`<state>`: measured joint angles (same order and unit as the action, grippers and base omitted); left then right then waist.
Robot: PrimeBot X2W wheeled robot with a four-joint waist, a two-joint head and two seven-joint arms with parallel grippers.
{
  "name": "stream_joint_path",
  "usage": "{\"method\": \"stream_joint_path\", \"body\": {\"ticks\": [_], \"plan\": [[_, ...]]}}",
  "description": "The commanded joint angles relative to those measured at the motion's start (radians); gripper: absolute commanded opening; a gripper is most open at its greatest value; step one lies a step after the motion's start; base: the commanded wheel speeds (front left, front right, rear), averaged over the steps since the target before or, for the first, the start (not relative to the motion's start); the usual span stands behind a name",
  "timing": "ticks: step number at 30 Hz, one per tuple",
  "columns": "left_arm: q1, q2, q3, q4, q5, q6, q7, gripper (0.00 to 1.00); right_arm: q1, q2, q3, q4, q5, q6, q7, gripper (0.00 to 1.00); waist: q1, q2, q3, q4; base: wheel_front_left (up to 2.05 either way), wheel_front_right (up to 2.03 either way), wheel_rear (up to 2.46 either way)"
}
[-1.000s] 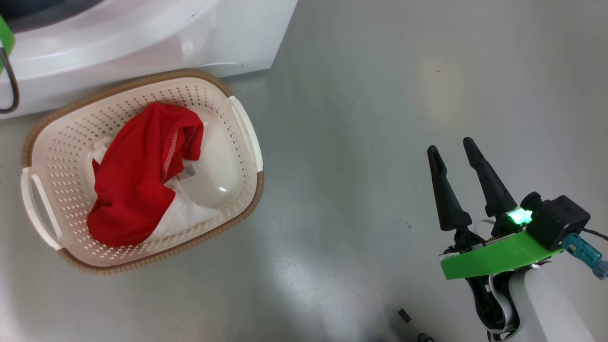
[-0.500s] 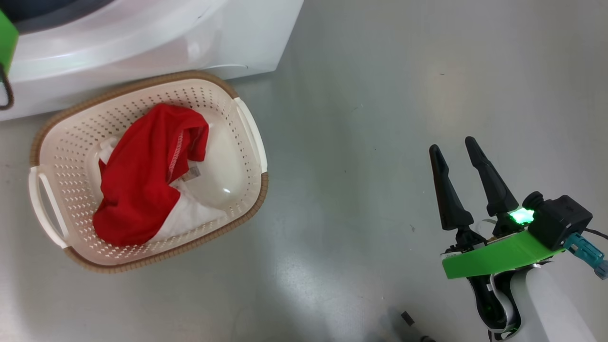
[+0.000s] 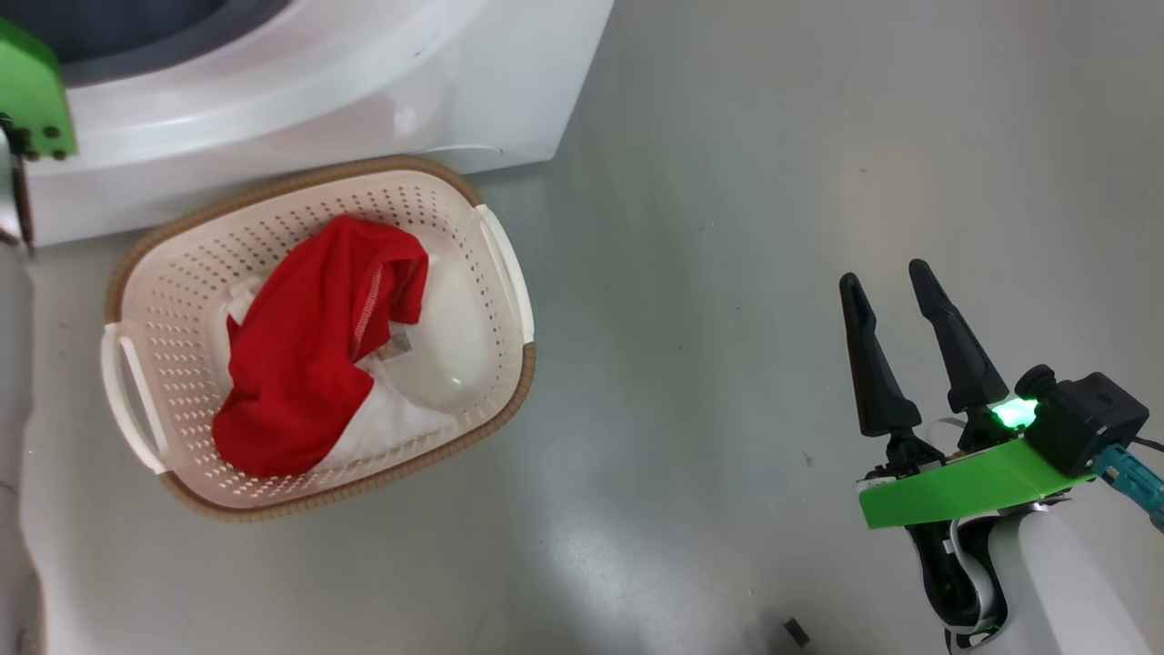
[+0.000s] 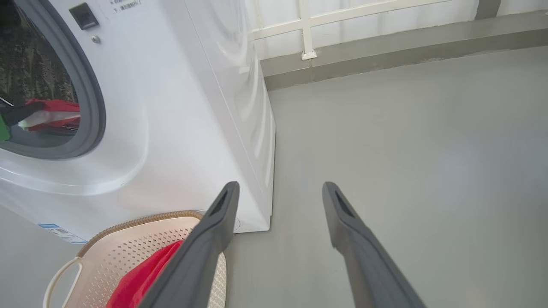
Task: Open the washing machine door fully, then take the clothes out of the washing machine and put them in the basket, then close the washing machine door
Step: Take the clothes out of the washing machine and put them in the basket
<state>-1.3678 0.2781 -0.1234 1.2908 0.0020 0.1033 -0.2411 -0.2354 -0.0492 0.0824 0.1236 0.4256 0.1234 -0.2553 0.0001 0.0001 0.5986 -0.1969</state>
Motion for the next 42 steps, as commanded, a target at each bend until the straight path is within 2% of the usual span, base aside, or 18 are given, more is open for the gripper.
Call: {"method": "stream_joint_path", "body": {"ticks": [1,4,6,18,28,42], "plan": [[0.023,0.036,0.021,-0.036,-0.019,-0.007,-0.014,0.0,0.016,-0.001,0.018,-0.018,-0.012,0.007,-0.006,1.0,-0.0001,-0.0001,-0.011,0.009,0.0,0.0,0.0],[0.06,0.026,0.029,-0.077,-0.039,-0.022,-0.019,0.0,0.023,-0.001,0.013,-0.018,-0.018,0.007,-0.006,1.0,-0.0001,-0.0001,-0.025,0.02,0.0,0.0,0.0],[0.107,0.022,0.041,-0.162,-0.059,-0.029,-0.02,0.0,0.027,-0.001,0.008,-0.02,-0.024,0.007,-0.006,1.0,-0.0001,-0.0001,-0.035,0.03,0.0,0.0,0.0],[0.345,-0.019,0.146,-0.466,-0.151,-0.056,-0.02,0.0,0.054,-0.001,-0.009,-0.016,-0.047,0.007,-0.006,1.0,-0.0001,-0.0001,-0.093,0.067,0.0,0.0,0.0],[0.547,-0.103,0.224,-0.692,-0.143,-0.073,-0.021,0.0,0.078,-0.001,-0.027,-0.014,-0.062,0.007,-0.006,1.0,-0.0001,-0.0001,-0.132,0.096,0.0,0.0,0.0],[0.787,-0.202,0.288,-1.007,-0.091,-0.129,-0.021,0.0,0.118,-0.003,-0.037,-0.01,-0.077,0.007,-0.006,1.0,-0.0001,-0.0001,-0.186,0.117,0.0,0.0,0.0]]}}
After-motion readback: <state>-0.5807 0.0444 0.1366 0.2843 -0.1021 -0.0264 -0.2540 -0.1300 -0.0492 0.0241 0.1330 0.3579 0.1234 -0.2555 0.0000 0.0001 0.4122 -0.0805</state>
